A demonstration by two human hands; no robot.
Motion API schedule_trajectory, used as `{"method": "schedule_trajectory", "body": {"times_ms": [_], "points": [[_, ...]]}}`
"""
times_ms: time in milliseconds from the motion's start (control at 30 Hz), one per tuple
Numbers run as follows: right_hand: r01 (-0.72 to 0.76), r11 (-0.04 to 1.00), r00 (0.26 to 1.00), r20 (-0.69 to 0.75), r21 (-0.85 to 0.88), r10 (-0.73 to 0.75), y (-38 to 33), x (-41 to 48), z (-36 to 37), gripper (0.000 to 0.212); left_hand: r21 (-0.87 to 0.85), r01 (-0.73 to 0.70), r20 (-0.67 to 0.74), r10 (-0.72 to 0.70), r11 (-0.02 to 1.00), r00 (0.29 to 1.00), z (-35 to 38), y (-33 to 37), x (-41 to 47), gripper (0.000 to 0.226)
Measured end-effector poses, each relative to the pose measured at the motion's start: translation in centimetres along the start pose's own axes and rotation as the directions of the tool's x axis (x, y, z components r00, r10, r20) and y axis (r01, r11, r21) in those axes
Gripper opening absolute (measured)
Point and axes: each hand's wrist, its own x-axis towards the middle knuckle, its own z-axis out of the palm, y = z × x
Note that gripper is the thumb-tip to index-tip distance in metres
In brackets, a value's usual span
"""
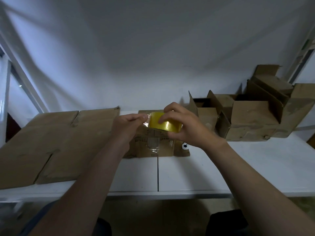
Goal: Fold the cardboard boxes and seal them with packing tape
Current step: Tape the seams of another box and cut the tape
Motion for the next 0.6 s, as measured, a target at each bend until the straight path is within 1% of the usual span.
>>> {"method": "schedule_trajectory", "body": {"times_ms": [100, 167, 233, 333, 467, 533, 600], "points": [[-0.018, 0.999, 0.998, 0.059, -0.042, 0.02, 1.0, -0.3, 0.1, 0.034, -0.029, 0.019, -0.037, -0.02, 0.999, 0.999, -0.6, -0.2, 0.0, 0.009], [-0.037, 0.996, 0.995, 0.087, -0.081, 0.044, 1.8, -0.7, 0.0, 0.036, -0.024, 0.008, -0.041, -0.009, 1.0, 0.999, -1.0, -0.4, 0.1, 0.012], [-0.049, 0.998, 0.996, 0.067, -0.049, 0.053, 2.0, -1.0, -0.1, 0.037, -0.007, -0.005, -0.037, 0.005, 1.0, 0.999, -1.3, -0.6, 0.2, 0.01], [-0.032, 0.999, 0.999, 0.01, -0.008, 0.032, 1.8, -1.0, -0.2, 0.035, -0.016, 0.012, -0.031, -0.012, 1.0, 0.999, -1.7, -0.7, 0.5, 0.006], [-0.06, 0.998, 0.997, 0.035, -0.035, 0.062, 2.4, -1.1, -0.5, 0.029, 0.004, 0.002, -0.044, -0.001, 1.0, 0.999, -2.0, -1.0, 0.8, 0.007], [-0.078, 0.995, 0.995, 0.065, -0.064, 0.082, 2.9, -1.4, -0.7, 0.032, -0.003, -0.008, -0.069, 0.007, 1.0, 0.998, -2.3, -1.2, 0.8, 0.007], [-0.092, 0.995, 0.995, 0.026, -0.028, 0.093, 2.9, -1.5, -1.2, 0.039, 0.012, -0.019, -0.079, 0.02, 1.0, 0.997, -2.7, -1.6, 1.1, 0.015]]}}
